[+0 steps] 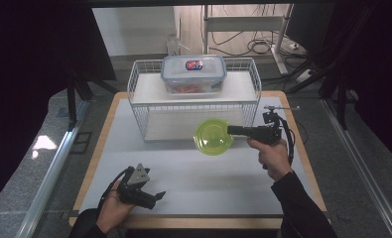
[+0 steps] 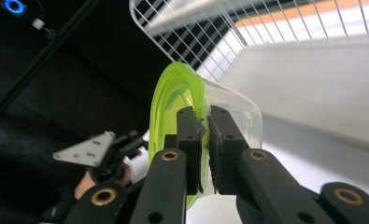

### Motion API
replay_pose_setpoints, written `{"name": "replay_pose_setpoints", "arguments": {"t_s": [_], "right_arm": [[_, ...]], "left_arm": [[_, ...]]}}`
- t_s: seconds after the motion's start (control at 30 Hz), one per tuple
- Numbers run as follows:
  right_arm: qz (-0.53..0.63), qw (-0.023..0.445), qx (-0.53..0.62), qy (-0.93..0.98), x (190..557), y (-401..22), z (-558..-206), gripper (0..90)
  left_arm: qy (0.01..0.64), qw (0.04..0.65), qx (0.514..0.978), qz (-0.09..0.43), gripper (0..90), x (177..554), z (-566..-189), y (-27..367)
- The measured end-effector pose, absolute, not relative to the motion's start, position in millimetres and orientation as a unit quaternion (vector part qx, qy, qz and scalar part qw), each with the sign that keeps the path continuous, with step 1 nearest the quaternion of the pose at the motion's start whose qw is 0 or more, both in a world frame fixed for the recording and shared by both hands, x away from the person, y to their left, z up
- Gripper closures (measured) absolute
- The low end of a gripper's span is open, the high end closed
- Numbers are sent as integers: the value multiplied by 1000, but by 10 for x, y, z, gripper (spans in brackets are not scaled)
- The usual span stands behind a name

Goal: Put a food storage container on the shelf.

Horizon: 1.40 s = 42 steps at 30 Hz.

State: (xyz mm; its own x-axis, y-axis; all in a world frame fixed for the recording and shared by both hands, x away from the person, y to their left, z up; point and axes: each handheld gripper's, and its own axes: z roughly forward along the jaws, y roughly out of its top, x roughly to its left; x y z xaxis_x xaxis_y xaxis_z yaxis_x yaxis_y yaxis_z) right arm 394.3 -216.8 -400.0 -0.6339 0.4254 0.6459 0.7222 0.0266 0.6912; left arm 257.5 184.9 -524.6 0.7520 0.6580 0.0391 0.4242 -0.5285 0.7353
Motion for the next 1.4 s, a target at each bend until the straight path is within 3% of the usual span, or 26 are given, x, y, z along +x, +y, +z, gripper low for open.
{"name": "replay_pose_setpoints", "arguments": {"t_s": [0.43, 0.73, 1.13, 1.4], "right_arm": [[-617, 125, -371, -683, 4113, -2009, -3123, 840], [-631, 101, -386, -665, 4491, -1791, -2599, 840], [-616, 94, -462, -631, 5185, -1407, -2576, 836], [-607, 79, -505, -609, 5316, -1313, -2572, 805]], "left_arm": [[314, 372, 859, 157, 36, 2577, -5246, 1854], [313, 374, 859, 154, 36, 2569, -5241, 1857], [309, 380, 859, 151, 37, 2563, -5236, 1862], [305, 382, 859, 150, 37, 2557, -5229, 1860]]}}
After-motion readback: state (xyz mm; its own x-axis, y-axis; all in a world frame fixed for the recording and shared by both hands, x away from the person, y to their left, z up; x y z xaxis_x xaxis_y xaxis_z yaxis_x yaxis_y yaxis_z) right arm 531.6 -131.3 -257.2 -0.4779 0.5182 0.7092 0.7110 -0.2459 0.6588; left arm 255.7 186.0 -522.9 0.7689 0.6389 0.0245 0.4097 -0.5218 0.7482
